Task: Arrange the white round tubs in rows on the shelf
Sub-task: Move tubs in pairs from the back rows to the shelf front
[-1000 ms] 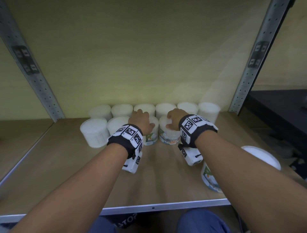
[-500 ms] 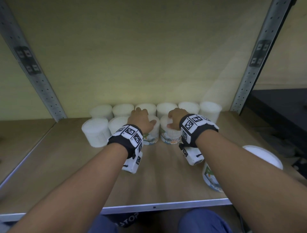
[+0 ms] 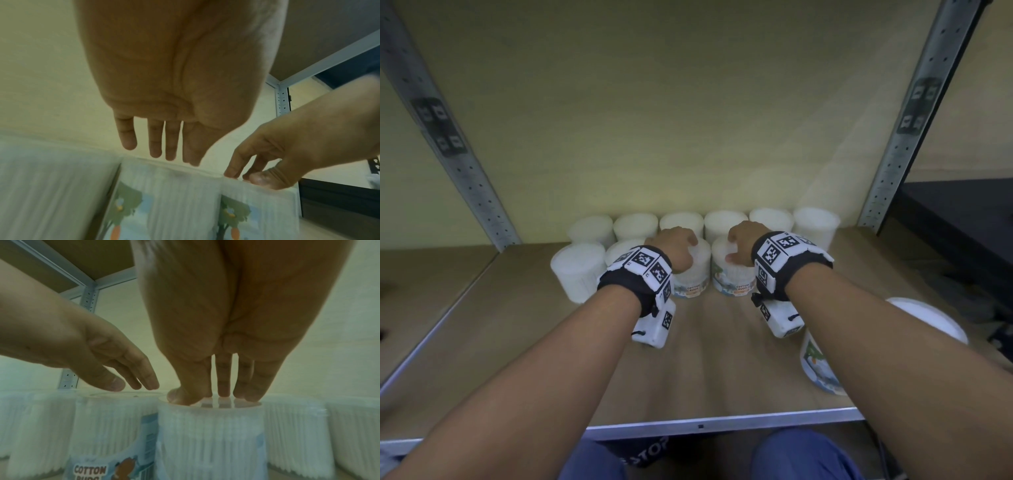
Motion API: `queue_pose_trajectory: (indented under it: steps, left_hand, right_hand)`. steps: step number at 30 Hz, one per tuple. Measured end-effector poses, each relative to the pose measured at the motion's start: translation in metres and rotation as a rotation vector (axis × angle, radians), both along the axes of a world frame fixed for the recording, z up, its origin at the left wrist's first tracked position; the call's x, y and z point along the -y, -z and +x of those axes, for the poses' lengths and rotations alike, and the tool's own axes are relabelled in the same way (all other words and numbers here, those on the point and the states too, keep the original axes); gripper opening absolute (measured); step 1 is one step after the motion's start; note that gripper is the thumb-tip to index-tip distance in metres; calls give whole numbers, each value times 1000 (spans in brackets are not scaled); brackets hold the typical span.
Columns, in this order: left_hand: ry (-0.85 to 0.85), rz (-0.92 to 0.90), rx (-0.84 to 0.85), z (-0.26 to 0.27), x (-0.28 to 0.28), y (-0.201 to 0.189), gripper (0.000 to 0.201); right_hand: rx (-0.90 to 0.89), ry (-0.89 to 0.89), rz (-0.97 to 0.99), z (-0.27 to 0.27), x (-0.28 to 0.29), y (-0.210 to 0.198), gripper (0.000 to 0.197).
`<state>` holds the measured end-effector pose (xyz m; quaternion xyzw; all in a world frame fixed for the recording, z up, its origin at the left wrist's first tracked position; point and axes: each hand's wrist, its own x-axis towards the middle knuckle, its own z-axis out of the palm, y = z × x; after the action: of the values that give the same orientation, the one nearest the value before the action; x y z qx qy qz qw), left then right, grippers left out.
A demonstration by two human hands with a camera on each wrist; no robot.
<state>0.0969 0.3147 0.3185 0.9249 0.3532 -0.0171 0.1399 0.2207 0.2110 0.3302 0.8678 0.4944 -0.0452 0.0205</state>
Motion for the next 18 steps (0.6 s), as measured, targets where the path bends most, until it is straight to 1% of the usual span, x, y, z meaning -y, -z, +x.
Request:
queue_pose_trajectory:
  steps: [3,5,8,18]
  left_hand:
    - [-34,28,81,0,4,0,45]
    - [-58,53,113,0,7,2,50]
    - [-42,81,93,-1,9,5,54]
    - [48,52,50,-3,9,-1,51]
  right_hand:
    - [-3,4,-3,0,0,-1,52]
    - [-2,0,-2,-1,0,-1,52]
    - [3,-3,3,0,1,1,52]
    - [8,6,-3,-1,0,2,52]
